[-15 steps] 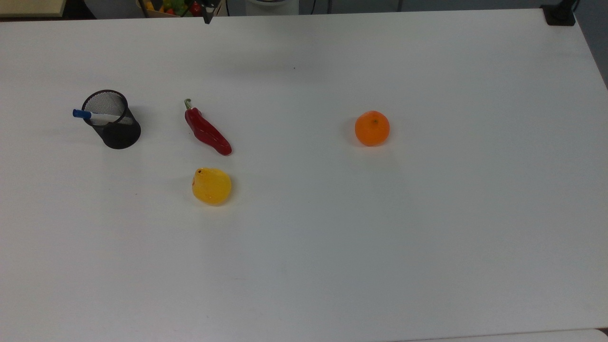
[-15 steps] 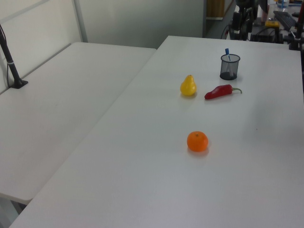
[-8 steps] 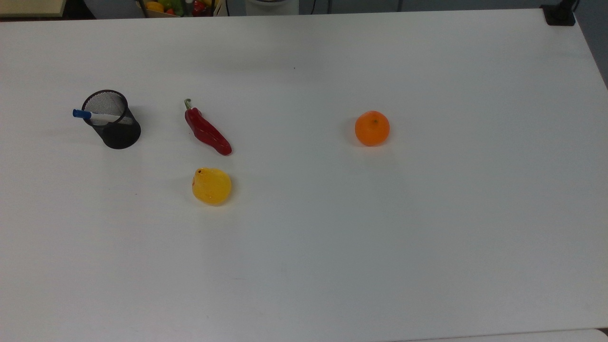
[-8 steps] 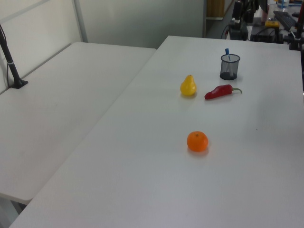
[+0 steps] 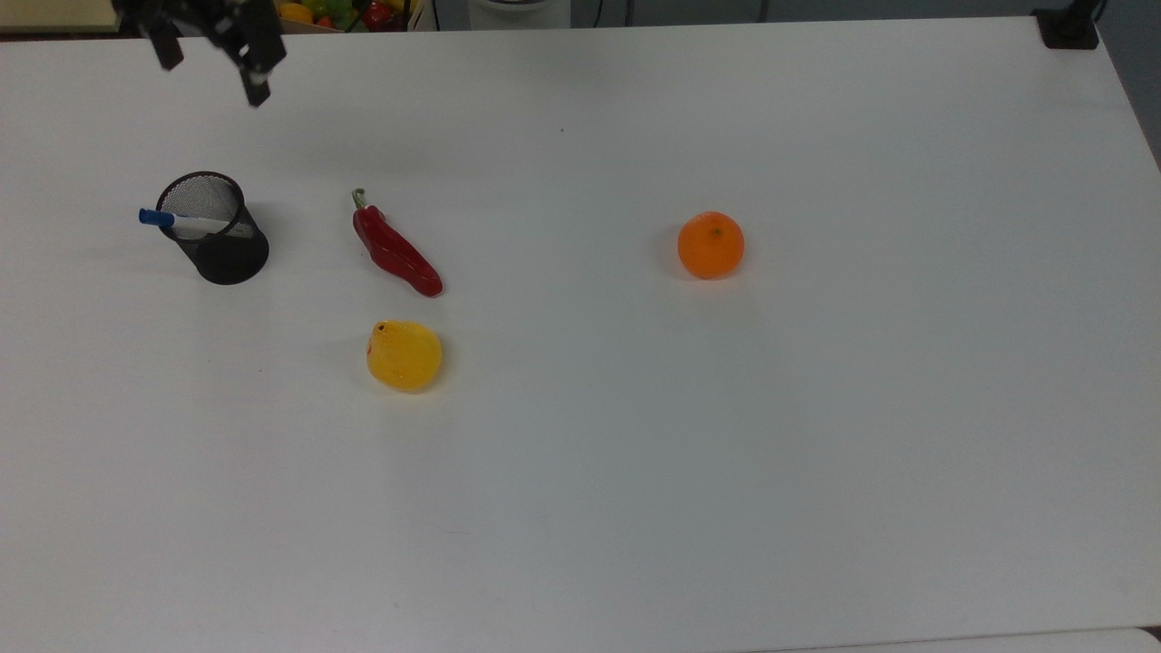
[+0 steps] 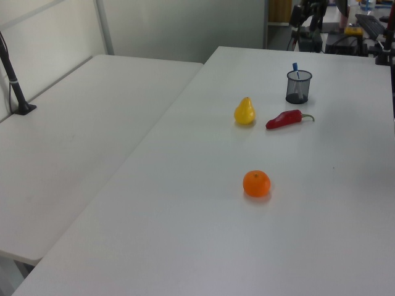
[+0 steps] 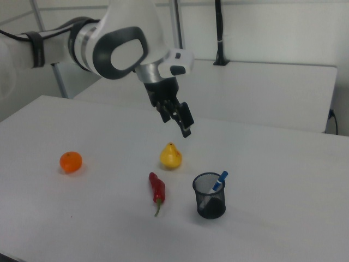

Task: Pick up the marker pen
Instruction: 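Move the gripper over the black mesh pen cup and lower it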

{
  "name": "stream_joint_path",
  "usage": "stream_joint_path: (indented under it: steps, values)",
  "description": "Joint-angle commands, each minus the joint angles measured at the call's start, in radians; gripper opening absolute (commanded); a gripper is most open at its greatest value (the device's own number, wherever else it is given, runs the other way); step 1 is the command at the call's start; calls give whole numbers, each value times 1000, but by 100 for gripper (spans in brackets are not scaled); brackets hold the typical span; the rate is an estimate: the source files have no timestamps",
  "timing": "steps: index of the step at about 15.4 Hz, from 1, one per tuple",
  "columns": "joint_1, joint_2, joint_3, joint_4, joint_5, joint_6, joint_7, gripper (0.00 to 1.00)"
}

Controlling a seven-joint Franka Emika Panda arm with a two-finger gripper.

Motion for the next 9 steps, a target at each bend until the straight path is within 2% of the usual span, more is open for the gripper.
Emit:
stream_joint_path:
  steps: [1, 6, 9]
  values:
    - [-49, 99, -4, 21, -1, 74, 15, 100]
    - [-84, 185, -4, 17, -3, 215, 93, 98]
    - [-87, 223, -4, 15, -3, 238, 108, 87]
